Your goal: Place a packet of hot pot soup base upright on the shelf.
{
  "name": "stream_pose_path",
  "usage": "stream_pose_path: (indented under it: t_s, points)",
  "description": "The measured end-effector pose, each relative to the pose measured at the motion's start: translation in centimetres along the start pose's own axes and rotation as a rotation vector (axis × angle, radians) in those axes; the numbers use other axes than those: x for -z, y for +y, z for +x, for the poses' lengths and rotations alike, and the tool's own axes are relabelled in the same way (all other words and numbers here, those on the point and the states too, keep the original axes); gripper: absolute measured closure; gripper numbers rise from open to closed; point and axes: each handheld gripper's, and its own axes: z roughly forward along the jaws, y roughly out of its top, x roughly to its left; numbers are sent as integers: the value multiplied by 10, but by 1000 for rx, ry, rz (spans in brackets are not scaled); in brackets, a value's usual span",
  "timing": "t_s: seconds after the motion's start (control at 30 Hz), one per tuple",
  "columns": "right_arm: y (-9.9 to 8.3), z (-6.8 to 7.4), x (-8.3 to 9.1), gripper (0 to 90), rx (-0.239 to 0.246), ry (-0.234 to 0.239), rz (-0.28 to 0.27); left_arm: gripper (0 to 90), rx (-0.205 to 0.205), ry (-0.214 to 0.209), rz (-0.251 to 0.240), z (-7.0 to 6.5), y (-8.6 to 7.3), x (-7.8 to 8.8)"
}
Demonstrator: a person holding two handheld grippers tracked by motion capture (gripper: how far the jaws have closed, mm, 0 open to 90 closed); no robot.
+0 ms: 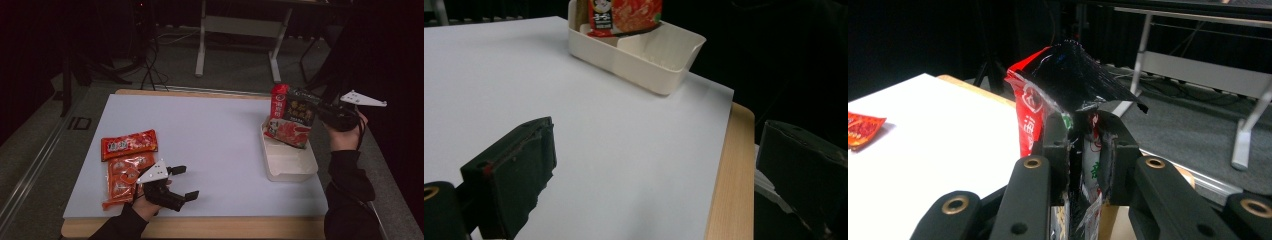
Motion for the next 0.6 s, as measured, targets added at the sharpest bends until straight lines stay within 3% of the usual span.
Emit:
stream_pose_path:
  t_s: [0.13,0.37,0.5,0.6]
  points:
    - [-4,-2,-5,763,6,24,-2,29,2,-5,-2,0,-1,-1]
    - [-13,-3,-13,742,14,106,-20,29,2,2,2,2,-2,0]
    - [-19,-1,-18,739,17,127,12,29,6,1,1,2,-2,0]
    - [-23,-1,-18,739,-5,126,2,29,4,2,3,1,-2,-1]
